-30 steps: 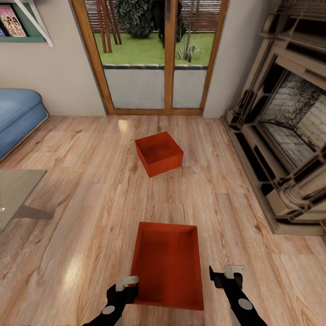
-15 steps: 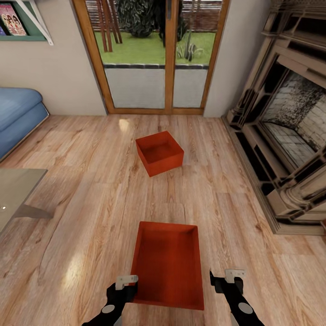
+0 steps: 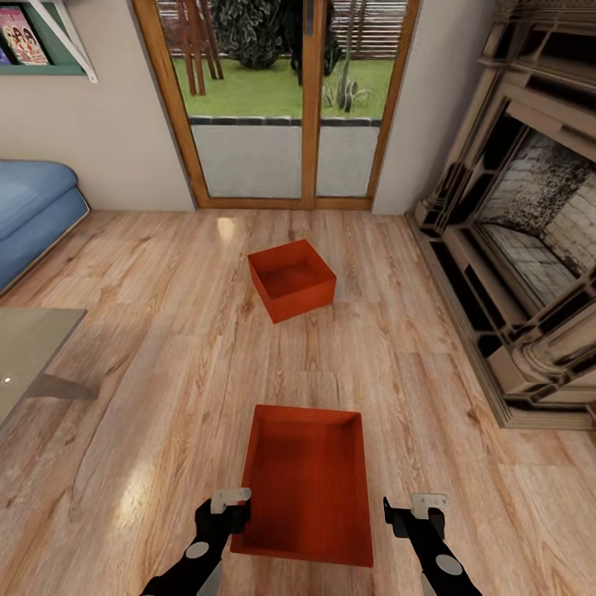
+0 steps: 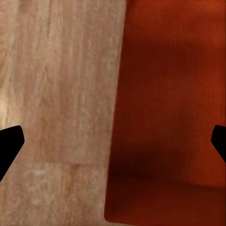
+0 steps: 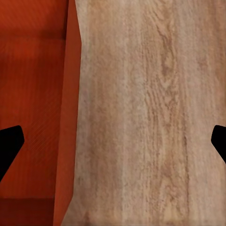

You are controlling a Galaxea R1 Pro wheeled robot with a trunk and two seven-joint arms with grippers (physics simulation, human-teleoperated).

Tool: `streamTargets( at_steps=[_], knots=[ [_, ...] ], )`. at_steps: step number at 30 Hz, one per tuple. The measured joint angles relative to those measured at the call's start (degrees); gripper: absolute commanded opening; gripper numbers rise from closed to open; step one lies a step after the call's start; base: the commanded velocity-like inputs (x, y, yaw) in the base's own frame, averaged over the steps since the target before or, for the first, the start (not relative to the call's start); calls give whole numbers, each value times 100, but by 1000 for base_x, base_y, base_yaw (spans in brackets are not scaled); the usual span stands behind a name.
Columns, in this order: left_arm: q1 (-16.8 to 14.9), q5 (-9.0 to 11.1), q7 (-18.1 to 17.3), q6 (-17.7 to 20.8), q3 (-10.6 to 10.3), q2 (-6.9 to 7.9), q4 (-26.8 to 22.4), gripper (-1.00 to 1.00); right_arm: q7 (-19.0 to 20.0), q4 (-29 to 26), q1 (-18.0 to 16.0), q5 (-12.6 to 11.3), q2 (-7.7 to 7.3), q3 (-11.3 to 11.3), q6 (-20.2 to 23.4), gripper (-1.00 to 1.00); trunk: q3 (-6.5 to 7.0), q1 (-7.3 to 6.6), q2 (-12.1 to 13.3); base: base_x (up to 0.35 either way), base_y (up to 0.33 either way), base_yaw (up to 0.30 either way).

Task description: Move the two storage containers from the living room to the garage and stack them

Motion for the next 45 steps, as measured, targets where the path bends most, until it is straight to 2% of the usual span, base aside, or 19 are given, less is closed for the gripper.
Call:
streamTargets(
  at_steps=[9, 20, 24, 27, 32, 37, 45],
  knots=[
    [0, 9, -9, 4, 1, -23, -2, 100, -1, 5, 2, -1, 0, -5, 0, 100, 0, 0, 0, 0, 0, 0],
    [0, 11, -10, 4, 0, -17, -1, 100, -2, 35, 3, -1, 0, -19, -7, 100, -197, 241, -440, 0, 0, 0],
    [0, 1, -10, 4, -2, -30, -2, 100, 1, 41, 7, -99, -1, -44, -11, 100, -269, 329, -600, 0, 0, 0],
    [0, 0, -10, 4, -3, -32, -2, 100, 16, 48, 7, -259, -1, -52, -9, 100, -323, 395, -721, 0, 0, 0],
    [0, 0, -10, 4, -2, -26, -2, 100, 218, 81, 6, -398, -4, -53, -12, 100, -323, 395, -722, 0, 0, 0],
    [0, 0, -9, 4, -3, -24, -1, 100, 255, 85, 4, -416, -3, -53, -12, 100, -323, 395, -722, 0, 0, -36],
    [-1, -1, -9, 3, -2, -24, 0, 100, 258, 85, 7, -414, -2, -47, -12, 100, -323, 395, -722, 0, 0, -222]
  ],
)
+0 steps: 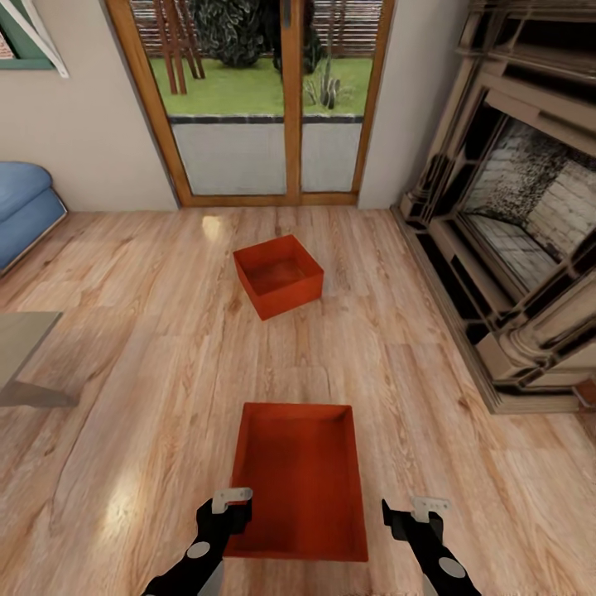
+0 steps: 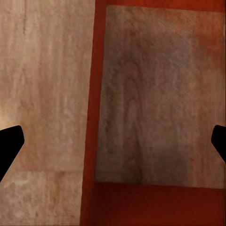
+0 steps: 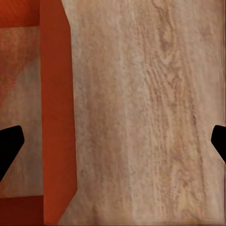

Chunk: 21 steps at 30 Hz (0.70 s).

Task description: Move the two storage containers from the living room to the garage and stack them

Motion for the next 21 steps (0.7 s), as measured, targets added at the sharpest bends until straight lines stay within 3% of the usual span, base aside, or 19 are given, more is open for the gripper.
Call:
streamTargets(
  at_steps=[9, 15, 21],
  knots=[
    [1, 9, 1, -5, 2, 24, -1, 100, -34, 1, 0, 93, 2, 79, 26, 100, 0, 0, 0, 0, 0, -58],
    [1, 24, 51, -8, 17, 100, -5, 100, -44, 1, 0, 127, 5, 390, 26, 100, 0, 0, 0, 0, 0, -1],
    [1, 29, 46, -10, 19, 168, -5, 100, -42, 1, 1, 120, 5, 460, 11, 100, 0, 0, 0, 0, 0, 0]
  ],
)
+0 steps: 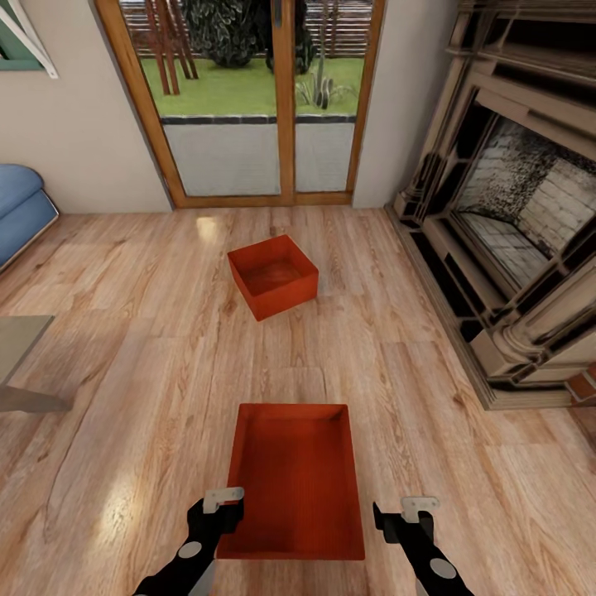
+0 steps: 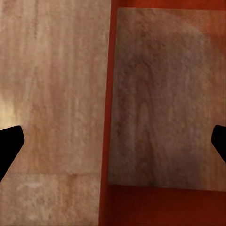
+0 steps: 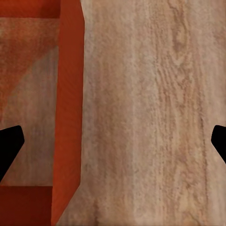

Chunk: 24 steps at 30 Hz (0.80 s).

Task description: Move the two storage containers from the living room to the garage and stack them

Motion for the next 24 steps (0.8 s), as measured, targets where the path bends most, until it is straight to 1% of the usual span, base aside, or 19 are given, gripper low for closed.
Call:
streamTargets(
  at_steps=[6, 13, 24],
  knots=[
    [0, -9, -13, 2, -6, -1, 0, 100, 35, 0, 0, -37, 0, -19, -11, 100, 0, 0, 0, 0, 0, 0],
    [0, -25, -24, 2, -8, -3, 4, 100, 65, 0, -2, -22, 0, 13, -7, 100, 0, 0, 0, 0, 0, 0],
    [0, -21, -27, 2, -8, -9, 4, 100, 70, -17, -2, -34, 3, -5, -15, 100, 0, 0, 0, 0, 0, 0]
  ],
)
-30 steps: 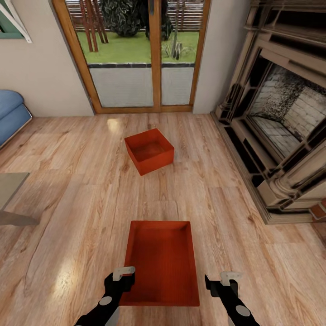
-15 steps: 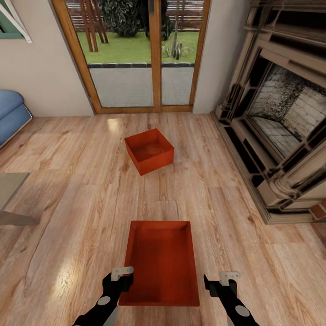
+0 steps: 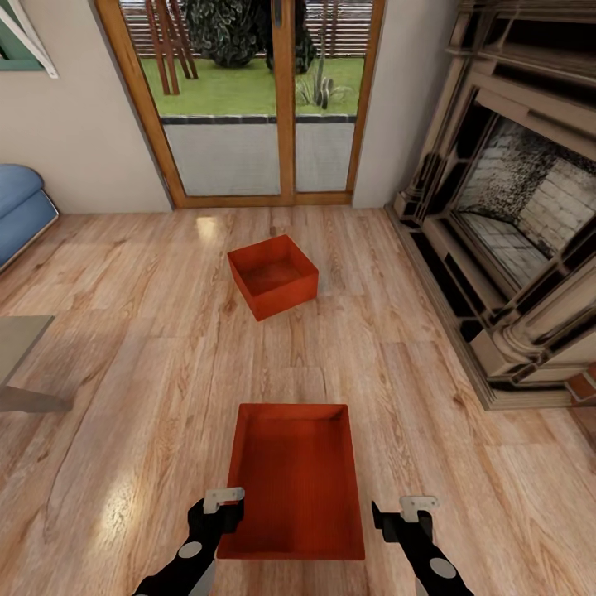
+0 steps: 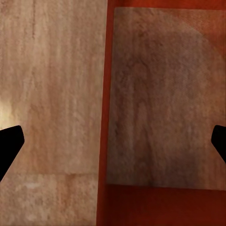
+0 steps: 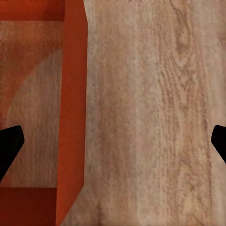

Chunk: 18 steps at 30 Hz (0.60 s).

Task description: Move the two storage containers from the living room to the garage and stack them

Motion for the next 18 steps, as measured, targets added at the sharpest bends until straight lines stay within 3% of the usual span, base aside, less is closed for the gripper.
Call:
streamTargets(
  at_steps=[8, 18],
  knots=[
    [0, -1, -2, 0, 0, 9, 0, 100, 186, -2, -1, 0, 113, 36, 5, 100, 0, 0, 0, 0, 0, 0],
    [0, 0, -10, 0, 0, 8, 0, 100, 294, 6, 0, 2, 123, 19, -1, 100, 0, 0, 0, 0, 0, 0]
  ],
)
